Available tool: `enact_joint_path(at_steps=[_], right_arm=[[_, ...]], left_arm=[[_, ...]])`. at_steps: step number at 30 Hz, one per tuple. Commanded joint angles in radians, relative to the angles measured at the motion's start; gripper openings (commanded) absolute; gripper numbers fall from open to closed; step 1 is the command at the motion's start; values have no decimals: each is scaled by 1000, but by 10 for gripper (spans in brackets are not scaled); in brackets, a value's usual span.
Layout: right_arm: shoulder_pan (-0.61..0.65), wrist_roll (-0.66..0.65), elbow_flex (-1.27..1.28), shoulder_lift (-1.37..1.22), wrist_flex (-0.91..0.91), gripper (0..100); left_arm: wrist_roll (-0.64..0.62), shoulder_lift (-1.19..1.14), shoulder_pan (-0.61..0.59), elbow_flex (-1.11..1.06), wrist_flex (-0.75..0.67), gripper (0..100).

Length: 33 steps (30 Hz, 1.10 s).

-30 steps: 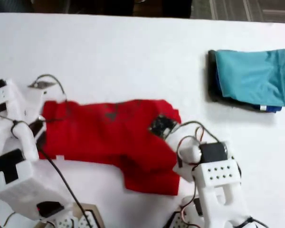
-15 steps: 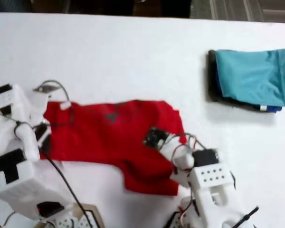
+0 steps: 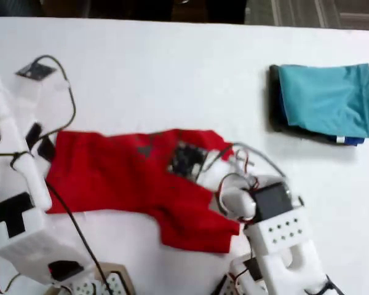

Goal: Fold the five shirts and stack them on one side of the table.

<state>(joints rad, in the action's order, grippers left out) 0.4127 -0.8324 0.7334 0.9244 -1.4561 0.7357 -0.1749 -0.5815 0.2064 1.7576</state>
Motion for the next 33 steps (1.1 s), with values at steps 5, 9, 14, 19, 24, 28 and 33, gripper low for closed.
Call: enact_joint_path(at_steps=[5, 9, 14, 19, 24, 28, 33], right_arm=[[-38, 215, -11, -107, 343, 46], [-36, 278, -25, -361, 483, 20], [-31, 373, -138, -688, 573, 19], [-39, 388, -278, -972, 568, 18], [-107, 388, -468, -1179, 526, 18], [-153, 387, -698, -1330, 467, 18], [-162, 387, -1010, -1544, 398, 18]], left_arm=[[-137, 41, 184, -99, -115, 20], [-204, 41, 247, -209, -276, 25], [-224, 20, 250, -303, -423, 25], [-226, -166, 227, -285, -479, 25], [-290, -408, 178, 7, -402, 25], [-304, -608, 178, 378, -241, 25], [-330, -876, 209, 885, -48, 25]])
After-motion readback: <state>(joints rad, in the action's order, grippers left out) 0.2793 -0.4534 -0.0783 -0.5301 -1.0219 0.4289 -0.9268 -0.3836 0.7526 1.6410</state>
